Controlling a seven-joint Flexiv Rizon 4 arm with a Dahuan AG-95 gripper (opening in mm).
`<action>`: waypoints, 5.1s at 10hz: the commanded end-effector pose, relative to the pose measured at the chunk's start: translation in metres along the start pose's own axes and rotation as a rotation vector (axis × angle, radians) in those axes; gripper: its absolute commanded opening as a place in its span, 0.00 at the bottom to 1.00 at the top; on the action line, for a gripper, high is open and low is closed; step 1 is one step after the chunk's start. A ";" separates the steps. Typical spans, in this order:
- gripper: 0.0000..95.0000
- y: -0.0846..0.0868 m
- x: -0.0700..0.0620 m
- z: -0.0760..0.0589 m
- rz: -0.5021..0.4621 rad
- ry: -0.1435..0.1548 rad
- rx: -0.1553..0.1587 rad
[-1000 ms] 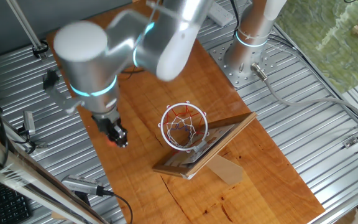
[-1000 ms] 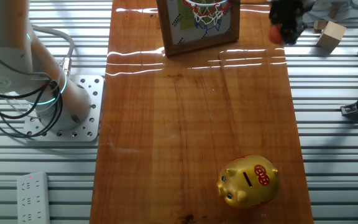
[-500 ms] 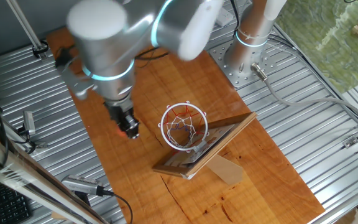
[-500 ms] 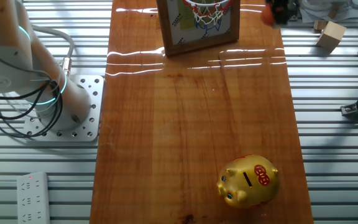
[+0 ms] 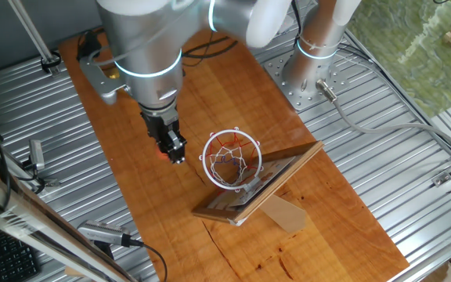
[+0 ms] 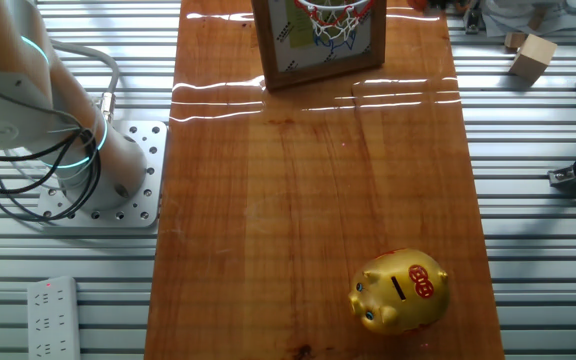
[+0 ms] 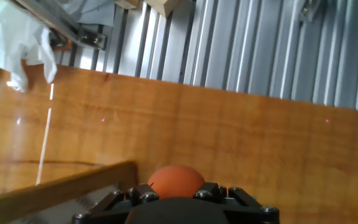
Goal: Grab a basketball, release it and shoot it into the basket
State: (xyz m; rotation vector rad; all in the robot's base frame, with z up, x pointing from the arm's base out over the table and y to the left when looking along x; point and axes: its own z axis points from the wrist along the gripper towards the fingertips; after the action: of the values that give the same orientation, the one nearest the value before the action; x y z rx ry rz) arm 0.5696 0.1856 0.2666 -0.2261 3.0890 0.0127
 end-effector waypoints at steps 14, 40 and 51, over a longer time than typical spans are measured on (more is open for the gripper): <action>0.00 -0.001 0.003 0.000 -0.131 -0.029 -0.015; 0.00 0.087 0.110 -0.023 -0.113 -0.061 0.060; 0.00 0.094 0.127 -0.009 -0.116 -0.052 0.068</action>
State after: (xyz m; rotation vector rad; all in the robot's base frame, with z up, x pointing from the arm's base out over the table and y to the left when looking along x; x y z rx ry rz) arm 0.4308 0.2611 0.2678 -0.3956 3.0150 -0.0912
